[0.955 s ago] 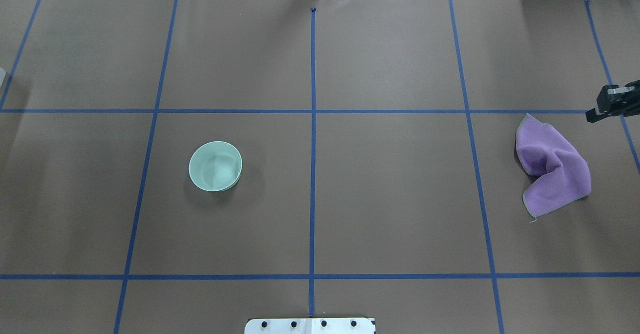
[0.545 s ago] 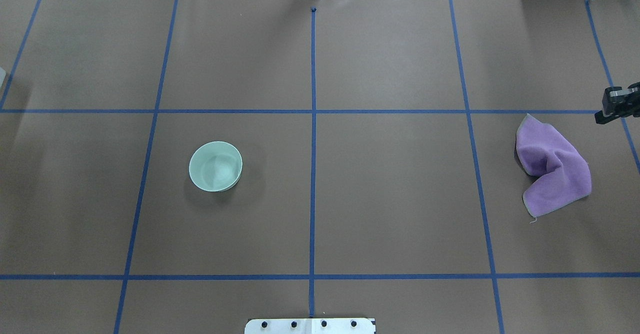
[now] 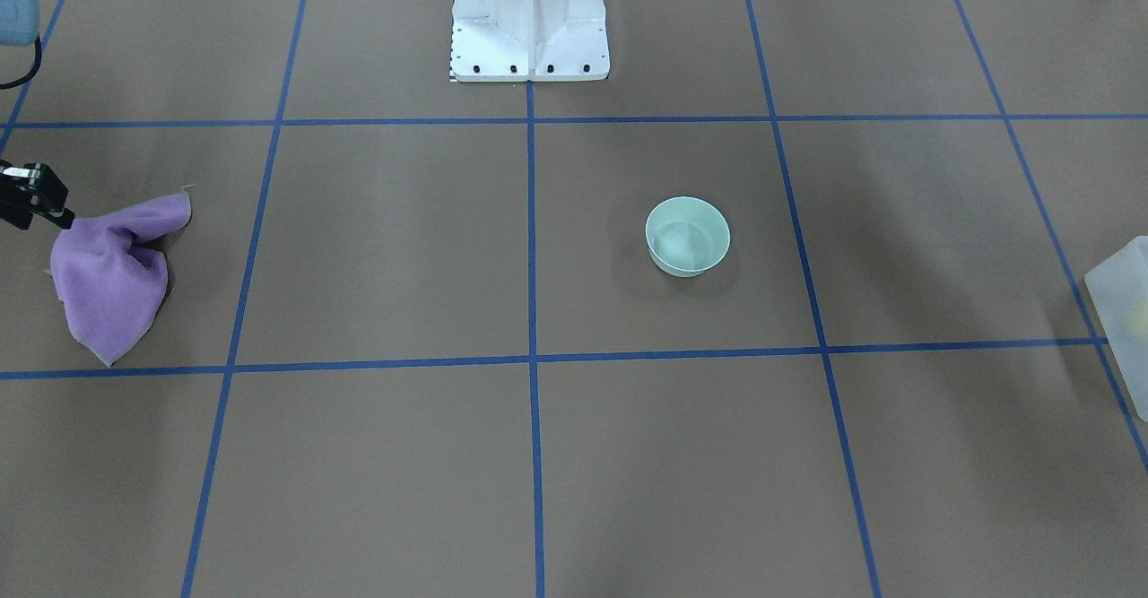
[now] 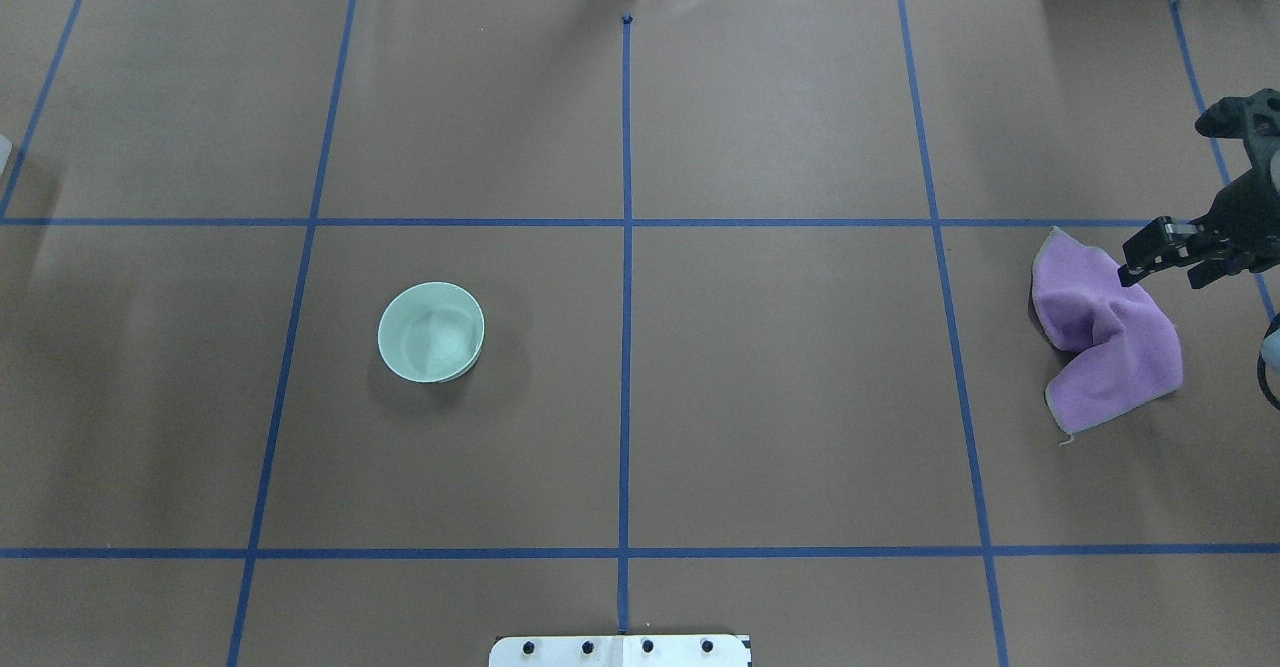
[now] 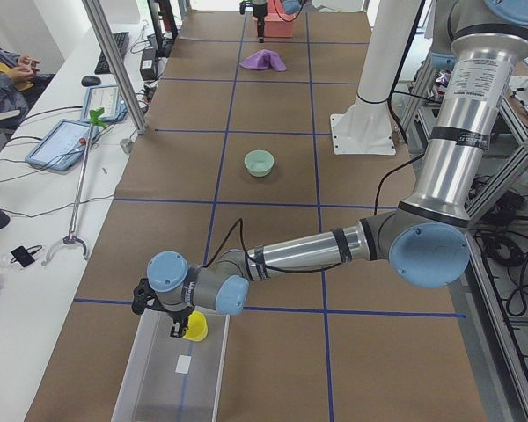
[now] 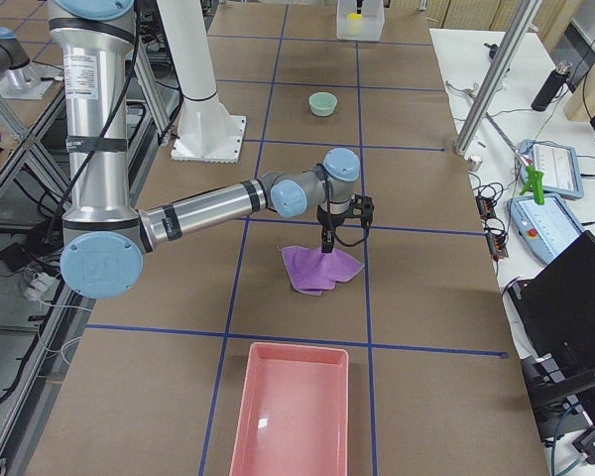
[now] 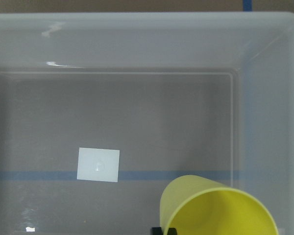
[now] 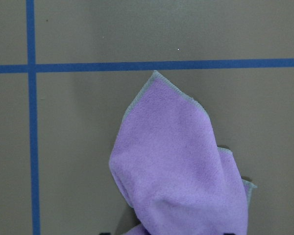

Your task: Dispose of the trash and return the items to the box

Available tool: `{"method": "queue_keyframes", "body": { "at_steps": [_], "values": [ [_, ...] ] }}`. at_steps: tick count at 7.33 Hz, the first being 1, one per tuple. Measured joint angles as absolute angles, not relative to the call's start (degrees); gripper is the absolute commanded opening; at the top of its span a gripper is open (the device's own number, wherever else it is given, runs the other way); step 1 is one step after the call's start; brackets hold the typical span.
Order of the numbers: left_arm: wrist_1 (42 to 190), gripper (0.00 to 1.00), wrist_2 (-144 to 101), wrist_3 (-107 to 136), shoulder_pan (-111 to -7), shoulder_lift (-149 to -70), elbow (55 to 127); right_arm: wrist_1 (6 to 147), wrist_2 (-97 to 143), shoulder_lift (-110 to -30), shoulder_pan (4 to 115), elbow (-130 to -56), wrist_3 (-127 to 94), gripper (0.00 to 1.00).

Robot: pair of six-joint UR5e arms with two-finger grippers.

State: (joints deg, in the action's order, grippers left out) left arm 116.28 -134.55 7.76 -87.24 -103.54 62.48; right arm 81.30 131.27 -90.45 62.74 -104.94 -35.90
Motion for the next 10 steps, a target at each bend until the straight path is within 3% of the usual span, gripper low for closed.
{"method": "queue_keyframes", "body": {
  "at_steps": [2,3,4,7,10],
  "values": [
    [104.7,0.99,-136.9,8.4,-89.0,-103.5,73.5,70.6,131.0,-90.4,59.8,-98.4,-39.9,1.0],
    [98.4,0.99,-137.4,11.7,-88.8,-103.0,80.9,68.0,130.9,-90.6,58.2,-97.1,-42.0,0.65],
    [96.3,0.99,-137.5,18.8,-86.3,-101.9,87.1,67.1,130.8,-90.7,57.1,-96.7,-43.3,0.01],
    [98.9,0.99,-133.1,48.6,-68.4,-99.5,102.5,65.7,130.8,-91.1,56.7,-97.3,-44.3,0.0],
    [99.2,0.99,-122.2,69.2,-49.3,-102.9,108.9,65.8,134.0,-91.2,62.4,-100.7,-43.4,0.0]
  ]
}}
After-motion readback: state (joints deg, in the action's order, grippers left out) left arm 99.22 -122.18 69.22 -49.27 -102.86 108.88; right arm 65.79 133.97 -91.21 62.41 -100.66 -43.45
